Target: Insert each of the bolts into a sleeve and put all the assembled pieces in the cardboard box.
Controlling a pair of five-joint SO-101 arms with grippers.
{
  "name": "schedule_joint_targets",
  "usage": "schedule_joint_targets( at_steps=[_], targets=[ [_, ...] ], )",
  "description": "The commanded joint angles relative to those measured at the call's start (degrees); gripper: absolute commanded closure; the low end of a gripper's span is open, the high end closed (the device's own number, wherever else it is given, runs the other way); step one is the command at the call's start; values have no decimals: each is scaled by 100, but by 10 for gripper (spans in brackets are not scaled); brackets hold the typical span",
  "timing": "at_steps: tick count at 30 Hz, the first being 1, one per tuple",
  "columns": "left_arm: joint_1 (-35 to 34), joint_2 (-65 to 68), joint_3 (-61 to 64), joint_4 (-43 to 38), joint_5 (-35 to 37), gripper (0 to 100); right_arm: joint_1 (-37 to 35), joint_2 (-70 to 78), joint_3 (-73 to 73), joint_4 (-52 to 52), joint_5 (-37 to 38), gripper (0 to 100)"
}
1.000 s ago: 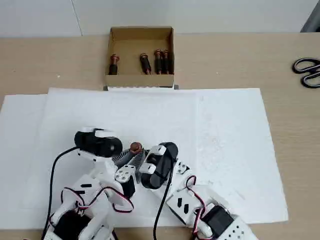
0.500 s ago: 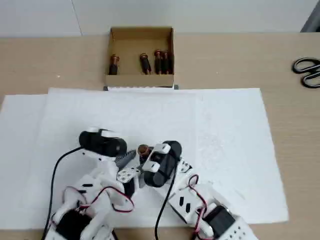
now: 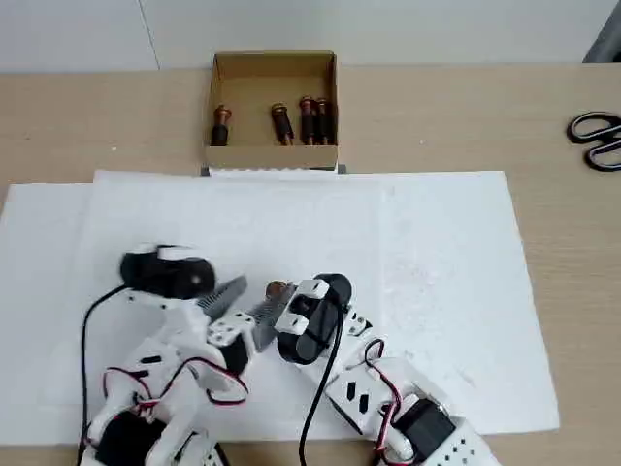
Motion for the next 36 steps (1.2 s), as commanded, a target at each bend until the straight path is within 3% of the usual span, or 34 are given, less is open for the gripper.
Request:
schedule_joint_targets(
  at_steps=[1, 5, 9, 12, 24, 31, 36],
  targets=[
    [-255, -35, -374, 9, 18, 778, 57, -66, 70, -145, 9, 995],
    [-633, -44, -391, 9, 9, 827, 66, -66, 70, -145, 9, 995],
    [-1073, -44, -347, 0, 0, 999, 365, -40, 79, -145, -9, 995],
    [-1363, -44, -13, -53, -105, 994, 716, -40, 79, -145, -18, 995],
    [-1644, -44, 1780, -782, -1837, 994, 1886, -22, 79, -136, -26, 995],
    [-1644, -53, 1780, -809, -1934, 994, 2229, -13, 79, -127, -35, 995],
    [-1644, -53, 1780, -809, -1934, 994, 2475, -31, 79, 435, -53, 995]
  ],
)
